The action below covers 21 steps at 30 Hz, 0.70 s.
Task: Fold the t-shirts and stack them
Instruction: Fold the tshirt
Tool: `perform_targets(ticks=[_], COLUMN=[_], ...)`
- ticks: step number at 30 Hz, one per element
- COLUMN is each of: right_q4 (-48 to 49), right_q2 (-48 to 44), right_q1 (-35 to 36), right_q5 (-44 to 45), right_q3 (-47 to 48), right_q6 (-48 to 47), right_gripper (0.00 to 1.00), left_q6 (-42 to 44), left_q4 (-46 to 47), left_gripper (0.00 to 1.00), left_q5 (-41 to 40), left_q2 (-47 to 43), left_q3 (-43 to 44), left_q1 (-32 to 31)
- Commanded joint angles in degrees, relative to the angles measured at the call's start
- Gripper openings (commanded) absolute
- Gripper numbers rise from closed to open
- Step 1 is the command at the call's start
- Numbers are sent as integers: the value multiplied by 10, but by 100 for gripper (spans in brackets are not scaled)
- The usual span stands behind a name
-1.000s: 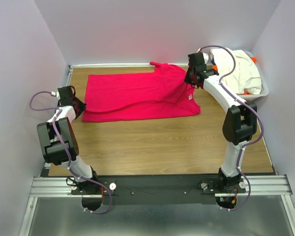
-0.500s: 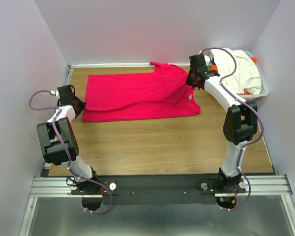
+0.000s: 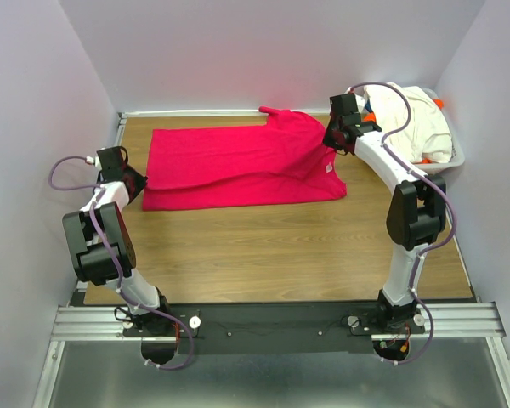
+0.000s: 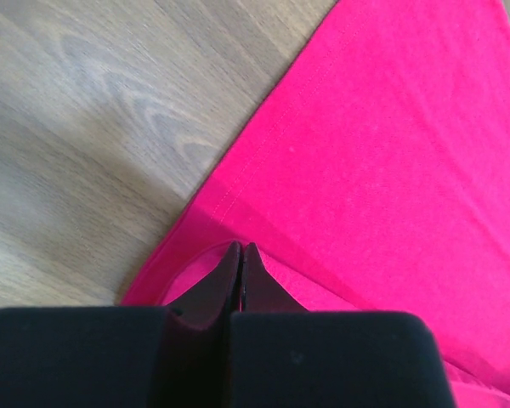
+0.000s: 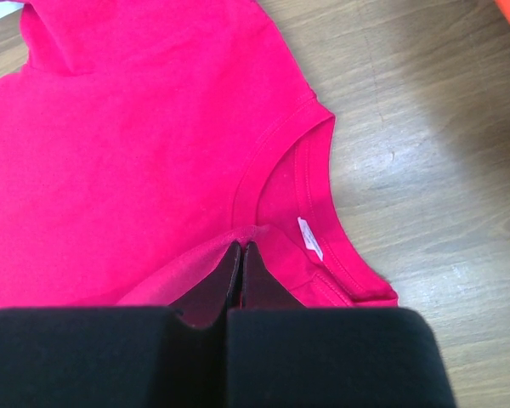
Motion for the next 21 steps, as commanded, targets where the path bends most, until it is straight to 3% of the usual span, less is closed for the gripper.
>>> perform_targets(ticks=[1, 9, 11, 15, 19, 21], right_q4=[10, 10, 10, 9, 8, 8], right_q2=[-14, 13, 23, 67, 98, 106], right_q1=[-5, -8, -8, -10, -11, -12], right_q5=[-10, -21, -26, -50, -62, -65], right_q3=[14, 35, 49, 99, 129, 140], right_q6=[-2, -5, -8, -18, -25, -26], right_gripper=[0, 0, 0, 0, 6, 9], left_q6=[5, 6, 7, 11, 15, 20], left_q4=[5, 11, 12, 18, 21, 18], left_gripper=[0, 0, 6, 48, 65, 68], left_q5=[8, 10, 4, 2, 4, 5], left_q2=[16, 28, 34, 49, 37, 24], left_q3=[18, 26, 29, 46, 55, 53], left_q1=[5, 5, 5, 7, 7, 7])
